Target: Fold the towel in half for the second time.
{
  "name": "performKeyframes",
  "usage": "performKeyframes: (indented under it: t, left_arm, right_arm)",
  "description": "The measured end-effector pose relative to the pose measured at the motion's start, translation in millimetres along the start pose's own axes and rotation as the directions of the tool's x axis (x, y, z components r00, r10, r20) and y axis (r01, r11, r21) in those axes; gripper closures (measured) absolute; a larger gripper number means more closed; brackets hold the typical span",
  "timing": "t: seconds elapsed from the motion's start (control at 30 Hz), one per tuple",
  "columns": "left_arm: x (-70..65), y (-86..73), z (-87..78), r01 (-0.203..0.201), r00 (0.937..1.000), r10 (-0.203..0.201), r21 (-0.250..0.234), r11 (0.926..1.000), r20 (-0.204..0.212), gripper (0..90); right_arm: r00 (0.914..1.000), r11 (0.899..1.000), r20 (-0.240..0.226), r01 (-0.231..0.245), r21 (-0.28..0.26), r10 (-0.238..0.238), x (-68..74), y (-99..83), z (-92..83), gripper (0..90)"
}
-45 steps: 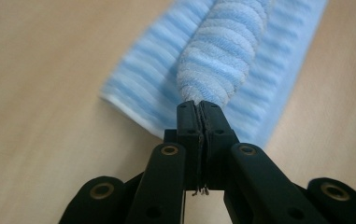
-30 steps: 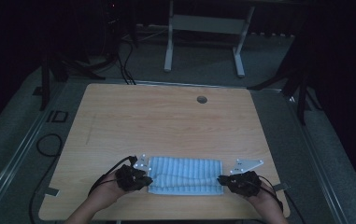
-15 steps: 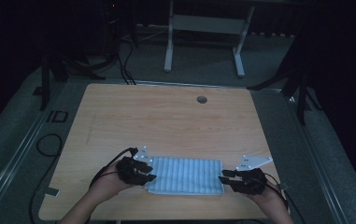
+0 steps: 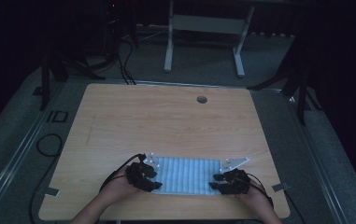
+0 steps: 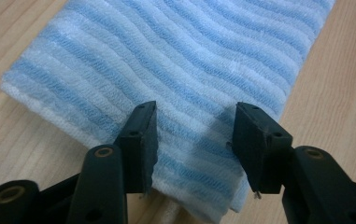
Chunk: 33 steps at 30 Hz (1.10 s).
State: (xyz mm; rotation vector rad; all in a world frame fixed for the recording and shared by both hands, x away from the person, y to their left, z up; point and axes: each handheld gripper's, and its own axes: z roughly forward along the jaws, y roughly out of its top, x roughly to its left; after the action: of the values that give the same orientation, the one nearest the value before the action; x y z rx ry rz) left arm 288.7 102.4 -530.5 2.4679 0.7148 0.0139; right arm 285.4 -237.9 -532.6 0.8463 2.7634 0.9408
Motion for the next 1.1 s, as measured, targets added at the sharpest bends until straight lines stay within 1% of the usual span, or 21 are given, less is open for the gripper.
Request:
performKeyframes:
  t: [0.07,0.17,0.27,0.37,0.43,0.47,0.5,0.67,0.83,0.87,1.0,1.1]
  left_arm:
    - [0.6,0.0,0.0,-0.001,1.0000,0.001,0.000,1.0000,-0.004,49.6]
    - [4.2,1.5,0.4,-0.004,0.9995,0.004,-0.001,1.0000,-0.032,49.7]
    - [10.2,3.8,0.2,0.000,0.9989,0.001,0.005,1.0000,-0.046,49.8]
    - [19.7,5.9,-0.8,0.013,0.9990,-0.013,0.012,0.9998,-0.043,49.8]
    - [26.5,6.5,-1.3,0.031,0.9987,-0.030,0.012,0.9995,-0.041,50.1]
    - [26.5,6.5,-1.3,0.031,0.9987,-0.030,0.012,0.9995,-0.041,50.3]
    - [31.5,6.8,-1.6,0.037,0.9982,-0.037,0.008,0.9993,-0.047,50.3]
    - [43.9,9.2,-2.8,0.056,0.9964,-0.055,0.012,0.9984,-0.065,50.4]
    - [59.1,13.3,-3.7,0.065,0.9947,-0.063,0.020,0.9977,-0.081,50.4]
    - [62.2,14.2,-3.9,0.072,0.9939,-0.070,0.020,0.9972,-0.085,50.4]
    - [73.4,16.2,-4.6,0.087,0.9916,-0.085,0.019,0.9960,-0.098,50.4]
    - [82.1,17.4,-5.9,0.093,0.9903,-0.090,0.023,0.9954,-0.106,50.4]
  right_arm:
    - [1.0000,1.000,0.001,0.002,0.005,-0.002,-0.1,1.1,0.6,60.2]
    - [1.0000,1.000,0.000,0.005,0.004,-0.005,-6.1,6.1,4.9,60.4]
    - [1.0000,1.000,0.006,0.003,0.009,-0.003,-11.4,12.9,9.0,60.5]
    - [0.9999,1.000,0.011,0.012,0.022,-0.012,-17.9,22.2,14.1,60.6]
    - [0.9999,0.999,0.015,0.009,0.031,-0.009,-22.1,28.9,17.8,60.6]
    - [0.9998,0.999,0.015,0.013,0.034,-0.013,-24.4,32.2,19.7,60.6]
    - [0.9998,0.999,0.017,0.012,0.038,-0.013,-27.2,36.0,22.1,60.6]
    - [0.9999,0.999,0.016,0.002,0.041,-0.002,-38.1,49.5,30.6,60.7]
    - [0.9997,0.999,0.025,-0.001,0.050,0.000,-47.5,64.3,39.7,60.8]
    - [0.9996,0.999,0.029,0.001,0.049,-0.002,-49.4,66.8,41.4,60.8]
    - [0.9996,0.999,0.026,-0.014,0.051,0.013,-57.2,76.7,47.6,60.7]
    - [0.9996,0.998,0.023,-0.015,0.059,0.014,-61.9,84.9,52.7,60.7]
